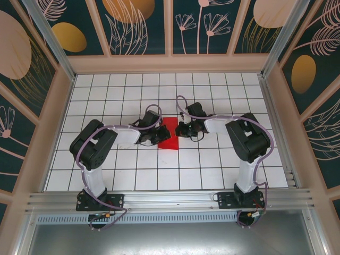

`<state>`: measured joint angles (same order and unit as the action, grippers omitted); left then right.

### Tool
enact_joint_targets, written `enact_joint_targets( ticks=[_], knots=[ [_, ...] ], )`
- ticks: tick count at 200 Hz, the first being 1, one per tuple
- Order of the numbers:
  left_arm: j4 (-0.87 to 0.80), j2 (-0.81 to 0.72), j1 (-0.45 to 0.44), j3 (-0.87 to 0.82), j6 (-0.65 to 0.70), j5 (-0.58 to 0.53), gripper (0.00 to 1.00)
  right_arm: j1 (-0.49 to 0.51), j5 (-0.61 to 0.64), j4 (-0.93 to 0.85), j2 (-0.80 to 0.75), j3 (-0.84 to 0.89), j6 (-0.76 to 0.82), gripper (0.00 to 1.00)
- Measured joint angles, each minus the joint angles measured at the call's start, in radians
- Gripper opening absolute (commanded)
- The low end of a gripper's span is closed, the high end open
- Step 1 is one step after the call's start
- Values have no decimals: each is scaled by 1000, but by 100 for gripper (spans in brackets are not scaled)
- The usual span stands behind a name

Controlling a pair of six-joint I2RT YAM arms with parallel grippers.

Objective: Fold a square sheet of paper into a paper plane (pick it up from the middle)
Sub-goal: Fold the triangle a second time at the center of the table.

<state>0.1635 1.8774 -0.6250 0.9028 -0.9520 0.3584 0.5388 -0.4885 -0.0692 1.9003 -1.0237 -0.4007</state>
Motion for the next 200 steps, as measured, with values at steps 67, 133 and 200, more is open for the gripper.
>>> enact_joint_targets(
  ticks=[67, 133, 200],
  knots=[
    [79, -8, 2, -46, -10, 0, 0, 71, 64, -44, -167, -1, -39, 0],
    [106, -10, 2, -61, -14, 0, 0, 156, 79, -63, -203, 63, -180, 0],
    [122, -10, 2, -68, -17, 2, 0, 164, 77, -63, -118, 61, -238, 0]
  ],
)
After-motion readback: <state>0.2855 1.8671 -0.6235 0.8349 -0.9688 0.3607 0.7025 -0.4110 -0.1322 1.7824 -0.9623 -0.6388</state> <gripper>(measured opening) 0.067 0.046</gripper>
